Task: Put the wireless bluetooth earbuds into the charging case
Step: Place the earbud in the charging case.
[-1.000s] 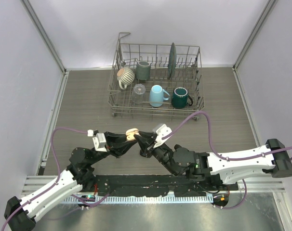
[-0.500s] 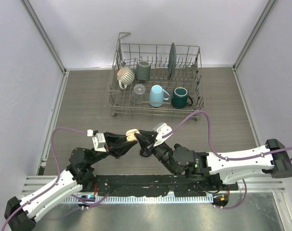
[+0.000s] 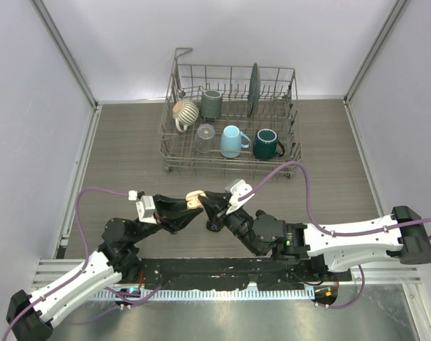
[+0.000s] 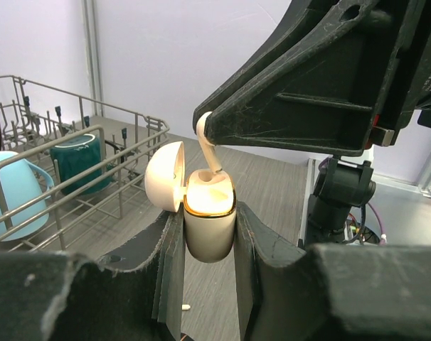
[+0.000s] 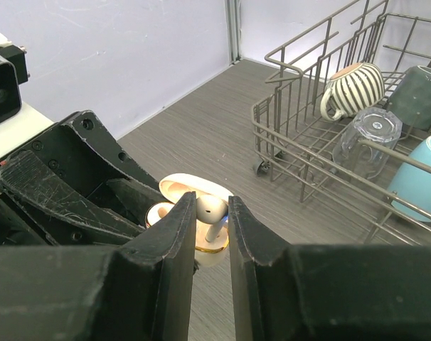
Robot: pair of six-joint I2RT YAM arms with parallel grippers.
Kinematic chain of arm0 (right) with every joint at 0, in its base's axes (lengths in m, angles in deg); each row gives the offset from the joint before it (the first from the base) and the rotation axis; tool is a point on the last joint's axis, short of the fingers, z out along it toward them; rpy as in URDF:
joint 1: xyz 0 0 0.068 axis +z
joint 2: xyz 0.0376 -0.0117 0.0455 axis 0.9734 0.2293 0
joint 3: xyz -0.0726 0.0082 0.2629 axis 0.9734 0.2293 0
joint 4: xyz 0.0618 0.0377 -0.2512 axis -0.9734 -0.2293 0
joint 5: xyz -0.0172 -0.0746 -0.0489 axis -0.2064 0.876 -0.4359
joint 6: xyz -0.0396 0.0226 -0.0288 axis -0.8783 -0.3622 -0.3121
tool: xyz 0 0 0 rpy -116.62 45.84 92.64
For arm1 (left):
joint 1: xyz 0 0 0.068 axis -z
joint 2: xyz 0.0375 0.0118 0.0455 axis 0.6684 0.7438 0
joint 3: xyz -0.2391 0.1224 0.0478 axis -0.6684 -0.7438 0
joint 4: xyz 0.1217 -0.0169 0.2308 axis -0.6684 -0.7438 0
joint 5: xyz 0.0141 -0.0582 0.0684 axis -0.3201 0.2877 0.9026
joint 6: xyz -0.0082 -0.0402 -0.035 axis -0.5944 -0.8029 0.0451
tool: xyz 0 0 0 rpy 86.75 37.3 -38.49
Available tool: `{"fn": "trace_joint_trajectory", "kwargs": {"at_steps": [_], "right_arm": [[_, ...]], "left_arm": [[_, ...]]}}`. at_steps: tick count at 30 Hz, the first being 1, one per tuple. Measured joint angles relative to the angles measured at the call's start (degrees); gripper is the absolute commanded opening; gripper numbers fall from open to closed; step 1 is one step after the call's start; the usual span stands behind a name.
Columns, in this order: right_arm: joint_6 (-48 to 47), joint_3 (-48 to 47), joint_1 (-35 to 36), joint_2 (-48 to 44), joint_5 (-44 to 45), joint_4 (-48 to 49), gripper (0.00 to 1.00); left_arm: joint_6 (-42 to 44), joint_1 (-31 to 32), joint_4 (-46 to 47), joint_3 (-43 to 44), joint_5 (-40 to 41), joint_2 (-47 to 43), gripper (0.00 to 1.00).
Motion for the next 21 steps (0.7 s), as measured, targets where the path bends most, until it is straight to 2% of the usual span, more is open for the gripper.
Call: {"fn": "trace_joint_trajectory", "kwargs": {"at_steps": [21], "right_arm": [[2.1,1.5,-1.8,1.0,-1.9,2.3,0.01]], "left_arm": [[-0.6,0.0,0.3,0.0,0.7,-0.2,0.00]]}}
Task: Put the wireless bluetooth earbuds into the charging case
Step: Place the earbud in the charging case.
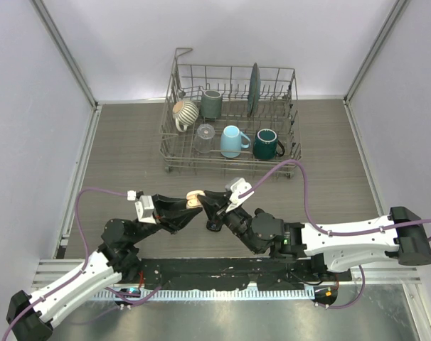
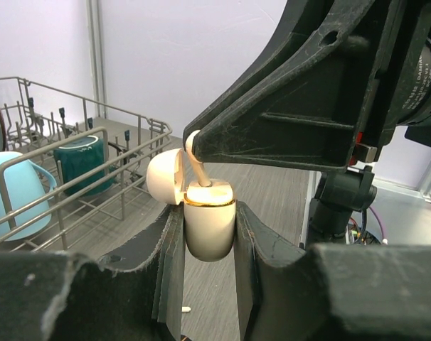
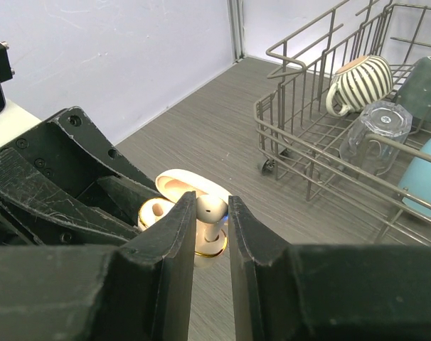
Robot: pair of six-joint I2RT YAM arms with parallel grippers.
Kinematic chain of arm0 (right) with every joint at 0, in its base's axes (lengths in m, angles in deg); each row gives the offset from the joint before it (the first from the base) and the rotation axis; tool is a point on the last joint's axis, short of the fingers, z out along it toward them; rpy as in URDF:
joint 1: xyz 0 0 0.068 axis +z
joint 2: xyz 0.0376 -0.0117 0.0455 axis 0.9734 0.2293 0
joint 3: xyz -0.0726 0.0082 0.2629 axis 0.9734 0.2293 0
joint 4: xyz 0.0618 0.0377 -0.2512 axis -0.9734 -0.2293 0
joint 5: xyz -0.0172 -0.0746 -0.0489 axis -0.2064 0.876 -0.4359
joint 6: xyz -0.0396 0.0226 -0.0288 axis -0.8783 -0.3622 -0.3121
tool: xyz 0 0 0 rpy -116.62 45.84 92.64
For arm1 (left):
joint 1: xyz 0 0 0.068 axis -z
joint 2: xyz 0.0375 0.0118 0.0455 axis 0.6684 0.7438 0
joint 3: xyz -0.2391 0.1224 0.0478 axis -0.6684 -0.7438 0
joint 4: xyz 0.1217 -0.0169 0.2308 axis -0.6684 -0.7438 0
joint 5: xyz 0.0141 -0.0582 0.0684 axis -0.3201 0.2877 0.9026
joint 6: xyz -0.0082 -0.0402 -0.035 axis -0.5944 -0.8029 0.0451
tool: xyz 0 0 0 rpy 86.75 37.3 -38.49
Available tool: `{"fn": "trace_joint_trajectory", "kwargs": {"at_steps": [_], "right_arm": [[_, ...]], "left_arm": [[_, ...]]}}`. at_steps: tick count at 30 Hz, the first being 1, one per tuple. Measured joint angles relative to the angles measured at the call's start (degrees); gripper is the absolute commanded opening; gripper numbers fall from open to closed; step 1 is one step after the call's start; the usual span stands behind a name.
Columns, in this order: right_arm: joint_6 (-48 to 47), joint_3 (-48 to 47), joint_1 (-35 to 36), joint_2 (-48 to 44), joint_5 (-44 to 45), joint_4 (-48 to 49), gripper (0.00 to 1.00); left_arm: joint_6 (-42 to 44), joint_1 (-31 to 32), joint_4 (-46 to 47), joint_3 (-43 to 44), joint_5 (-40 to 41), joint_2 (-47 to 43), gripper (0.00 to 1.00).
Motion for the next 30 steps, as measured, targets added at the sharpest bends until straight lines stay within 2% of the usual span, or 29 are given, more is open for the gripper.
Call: {"fn": "trace_joint_trajectory", "kwargs": {"at_steps": [20,22,23,24,26,28,30], "right_arm": [[0.8,0.7,-0.1,-1.3,-3.6,-1.5,0.02],[1.1,0.7,-0.1,-1.2,-3.6,-1.7,0.10],[1.3,0.7,-0.1,-1.2,-3.6,-2.0,0.19],[1.8,0.7,-0.1,-1.1,-3.6,-2.3,0.24],[2.5,0.4,-0.1,-1.0,-3.6,-3.0,0.40],[3.7,-0.5,-0.1,-0.9,-3.4,-4.5,0.52],[5.1,-1.7,-0.1,-0.9,-3.2,-6.1,0.57]], "left_arm": [[-0.1,0.3,0.2,-0.9,3.0,-2.9,0.00],[-0.2,0.3,0.2,-0.9,3.0,-2.9,0.00],[-0.2,0.3,0.2,-0.9,3.0,-2.9,0.00],[-0.2,0.3,0.2,-0.9,3.0,-2.9,0.00],[-0.2,0.3,0.1,-0.9,3.0,-2.9,0.00],[-0.1,0.3,0.2,-0.9,3.1,-2.9,0.00],[-0.1,0.3,0.6,-0.9,3.5,-2.9,0.00]]}}
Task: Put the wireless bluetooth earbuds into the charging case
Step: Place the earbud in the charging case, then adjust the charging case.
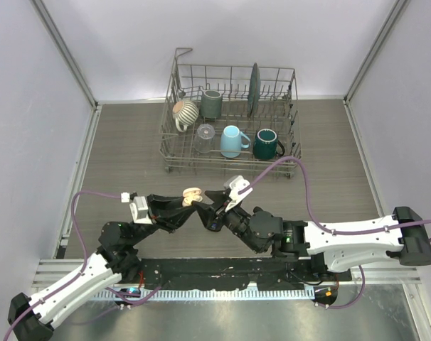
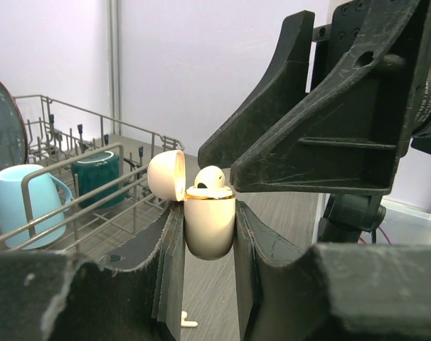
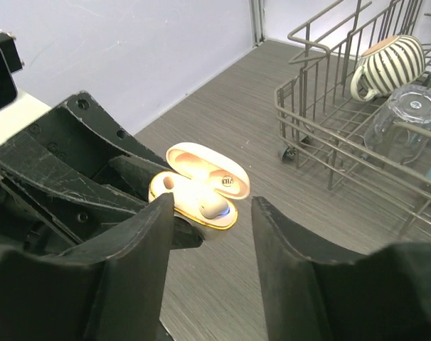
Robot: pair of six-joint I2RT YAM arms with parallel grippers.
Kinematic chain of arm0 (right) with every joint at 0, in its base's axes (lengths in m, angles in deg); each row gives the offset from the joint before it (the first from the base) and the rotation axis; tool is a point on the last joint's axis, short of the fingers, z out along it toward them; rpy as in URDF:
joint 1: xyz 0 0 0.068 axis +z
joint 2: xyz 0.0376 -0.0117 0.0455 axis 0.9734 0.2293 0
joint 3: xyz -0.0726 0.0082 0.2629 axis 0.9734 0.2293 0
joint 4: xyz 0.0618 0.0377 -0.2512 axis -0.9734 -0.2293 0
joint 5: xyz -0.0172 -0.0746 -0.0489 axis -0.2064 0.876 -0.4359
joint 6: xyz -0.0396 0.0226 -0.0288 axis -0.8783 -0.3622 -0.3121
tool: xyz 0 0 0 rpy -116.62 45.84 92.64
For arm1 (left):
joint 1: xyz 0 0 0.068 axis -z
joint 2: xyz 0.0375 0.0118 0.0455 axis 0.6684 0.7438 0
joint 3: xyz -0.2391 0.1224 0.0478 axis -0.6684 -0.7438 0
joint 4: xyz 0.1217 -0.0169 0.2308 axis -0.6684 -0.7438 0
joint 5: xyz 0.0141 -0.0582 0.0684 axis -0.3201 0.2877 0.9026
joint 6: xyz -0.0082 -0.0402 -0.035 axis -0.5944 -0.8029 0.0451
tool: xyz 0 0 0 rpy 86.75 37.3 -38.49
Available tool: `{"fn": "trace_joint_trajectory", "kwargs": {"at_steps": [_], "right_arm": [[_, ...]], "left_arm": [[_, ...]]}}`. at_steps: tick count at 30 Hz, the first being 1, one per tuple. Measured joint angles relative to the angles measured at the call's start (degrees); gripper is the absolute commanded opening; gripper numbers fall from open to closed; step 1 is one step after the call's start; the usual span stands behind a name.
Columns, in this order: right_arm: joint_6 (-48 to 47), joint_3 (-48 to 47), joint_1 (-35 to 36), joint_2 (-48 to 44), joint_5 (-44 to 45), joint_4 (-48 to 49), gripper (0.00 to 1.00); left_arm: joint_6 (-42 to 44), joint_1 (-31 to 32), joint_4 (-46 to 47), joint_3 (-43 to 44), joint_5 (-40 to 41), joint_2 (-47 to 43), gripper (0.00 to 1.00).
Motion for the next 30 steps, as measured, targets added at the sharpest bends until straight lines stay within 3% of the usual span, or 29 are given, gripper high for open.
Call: {"fn": "trace_joint_trajectory", "kwargs": {"at_steps": [4,11,18,24,30], "right_arm": [[2.4,-1.3,0.0,-0.1,0.3,-1.9,0.67],[8.5,-1.7,-1.7,-3.6,0.6,-4.7,0.73],[20.0,-5.2,-10.8,-9.9,-3.3,-11.9,0.76],[32.9,-8.6,-21.0,-9.3,-17.2,-21.1,0.81],[41.6,-7.6,-24.5,-6.1,-35.2,-22.8,0.84]], "left_arm": [[0.0,0.0,1.1,0.0,0.5,0.0,0.00],[0.0,0.0,1.3,0.0,0.6,0.1,0.00],[0.0,0.0,1.3,0.0,0.8,0.1,0.00],[0.0,0.0,2.6,0.0,0.8,0.2,0.00],[0.1,0.0,4.3,0.0,0.7,1.7,0.00]]}}
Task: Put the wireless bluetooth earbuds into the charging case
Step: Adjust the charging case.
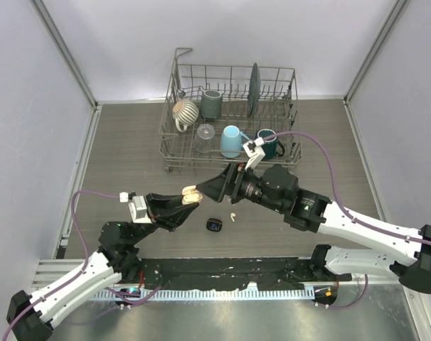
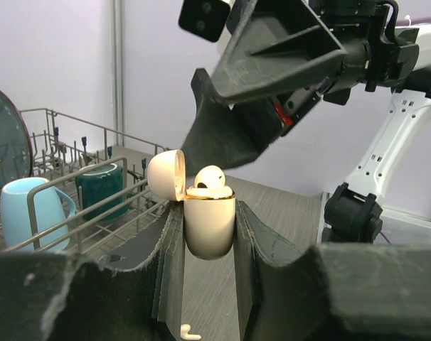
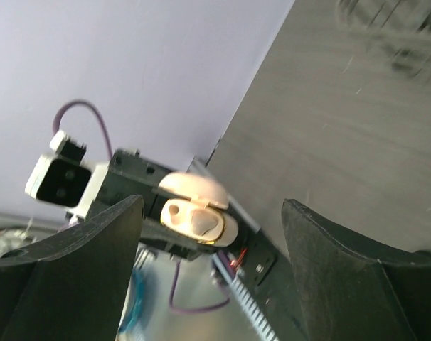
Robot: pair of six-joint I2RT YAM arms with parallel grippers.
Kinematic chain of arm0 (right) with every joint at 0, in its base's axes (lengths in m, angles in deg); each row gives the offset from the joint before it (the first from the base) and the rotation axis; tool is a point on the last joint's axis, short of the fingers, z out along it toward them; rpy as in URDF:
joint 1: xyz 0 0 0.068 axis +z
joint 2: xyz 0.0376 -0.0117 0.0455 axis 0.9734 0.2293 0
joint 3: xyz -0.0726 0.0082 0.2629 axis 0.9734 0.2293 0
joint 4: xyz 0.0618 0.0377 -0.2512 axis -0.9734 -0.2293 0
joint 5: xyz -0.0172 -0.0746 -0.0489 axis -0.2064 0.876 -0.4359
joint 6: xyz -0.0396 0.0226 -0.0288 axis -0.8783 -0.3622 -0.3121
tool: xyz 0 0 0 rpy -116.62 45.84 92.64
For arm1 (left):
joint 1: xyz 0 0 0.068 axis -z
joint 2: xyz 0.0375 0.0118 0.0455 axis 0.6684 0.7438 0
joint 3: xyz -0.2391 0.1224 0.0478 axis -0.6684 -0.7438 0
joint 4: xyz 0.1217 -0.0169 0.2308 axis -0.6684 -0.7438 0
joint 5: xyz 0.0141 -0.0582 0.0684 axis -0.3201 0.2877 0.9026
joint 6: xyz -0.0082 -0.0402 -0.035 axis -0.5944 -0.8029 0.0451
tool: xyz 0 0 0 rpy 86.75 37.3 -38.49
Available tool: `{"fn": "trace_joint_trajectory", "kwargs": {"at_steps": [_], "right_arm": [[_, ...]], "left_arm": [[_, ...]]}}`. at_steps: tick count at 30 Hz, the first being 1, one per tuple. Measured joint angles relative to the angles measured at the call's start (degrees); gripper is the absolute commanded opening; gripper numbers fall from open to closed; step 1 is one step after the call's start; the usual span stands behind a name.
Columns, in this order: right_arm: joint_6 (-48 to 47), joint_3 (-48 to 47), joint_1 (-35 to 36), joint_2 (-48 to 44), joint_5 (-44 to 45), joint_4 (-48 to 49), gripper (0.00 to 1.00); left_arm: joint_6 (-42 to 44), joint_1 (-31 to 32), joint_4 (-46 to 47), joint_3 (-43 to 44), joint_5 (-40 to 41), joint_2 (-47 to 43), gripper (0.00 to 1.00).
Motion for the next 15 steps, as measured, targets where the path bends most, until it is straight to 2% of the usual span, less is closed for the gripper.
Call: {"fn": "trace_joint_trajectory", "kwargs": {"at_steps": [5,12,15], "right_arm": [[5.0,2.4,-0.2,2.0,-8.8,2.5,0.85],[9.5,4.8,-0.9,3.7,-13.1,6.4,0.85],[11.0,5.6,-1.4,4.2,-13.9,8.2,0.78]], "left_arm": [[0.0,0.0,1.6,0.0,-0.4,2.2,0.00],[0.0,0.0,3.5,0.1,-1.1,4.5,0.00],[-0.1,0.0,3.8,0.2,-1.4,5.1,0.00]]}}
